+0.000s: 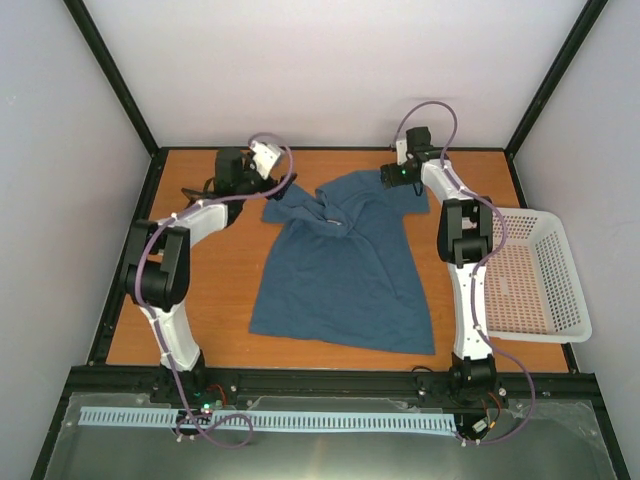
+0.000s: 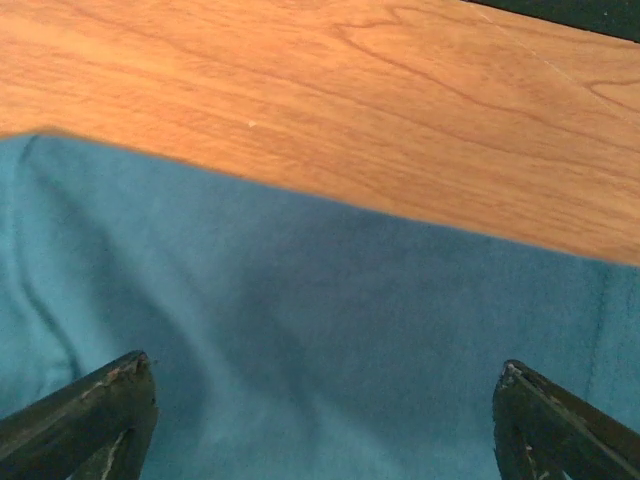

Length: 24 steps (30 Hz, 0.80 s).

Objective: Pin the brooch onto the clothing

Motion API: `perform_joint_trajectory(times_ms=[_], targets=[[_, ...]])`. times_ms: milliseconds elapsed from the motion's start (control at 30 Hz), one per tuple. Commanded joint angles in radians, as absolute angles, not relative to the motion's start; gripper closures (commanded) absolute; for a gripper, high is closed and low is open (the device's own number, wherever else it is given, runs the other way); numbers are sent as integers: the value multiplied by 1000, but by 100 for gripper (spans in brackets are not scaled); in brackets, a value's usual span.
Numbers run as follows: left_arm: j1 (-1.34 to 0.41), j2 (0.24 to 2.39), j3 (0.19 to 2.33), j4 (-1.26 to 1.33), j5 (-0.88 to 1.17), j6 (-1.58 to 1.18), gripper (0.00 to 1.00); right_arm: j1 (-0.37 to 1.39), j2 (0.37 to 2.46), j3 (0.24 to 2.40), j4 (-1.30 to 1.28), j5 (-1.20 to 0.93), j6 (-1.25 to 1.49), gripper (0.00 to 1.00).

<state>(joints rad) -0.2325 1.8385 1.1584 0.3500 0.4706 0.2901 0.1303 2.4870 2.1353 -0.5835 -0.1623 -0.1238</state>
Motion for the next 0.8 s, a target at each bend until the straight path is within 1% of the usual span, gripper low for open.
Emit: perform_joint_trajectory(times_ms=[0,67,133,200,267,367,400,467,533,567,600,667,700,767], targets=[[-212,2003,1373,26,339,130,13,135,2564,2273,-657,-108,-113,13],[-204,2080,1469,-79,318,128,12,135,2595,2314,-685,-81,-97,16],[-204,2133,1533,-126,338,147,10,134,2616,2338,-707,-61,-85,17],[-204,2193,1599,-174,342,172,10,132,2635,2367,-745,-35,-70,21],[-206,2264,1691,-267,331,215,12,129,2637,2368,-769,-18,-57,24],[-214,2331,1753,-309,250,260,17,126,2625,2355,-786,-18,-46,29],[-216,2345,1758,-300,232,267,20,126,2623,2350,-784,-19,-48,30],[-227,2393,1826,-342,179,279,31,126,2628,2350,-781,-12,-48,31],[-249,2445,1895,-377,84,298,33,126,2641,2361,-791,-2,-49,34],[-259,2483,1970,-434,63,304,35,126,2650,2372,-810,4,-49,34],[-270,2515,2016,-479,45,306,38,126,2654,2382,-822,11,-50,34],[-285,2547,2024,-506,4,318,46,126,2652,2374,-833,35,-51,35],[-287,2557,2013,-501,-21,320,52,126,2652,2374,-837,51,-52,36],[-284,2578,2020,-516,-75,327,69,125,2649,2376,-839,71,-55,38]])
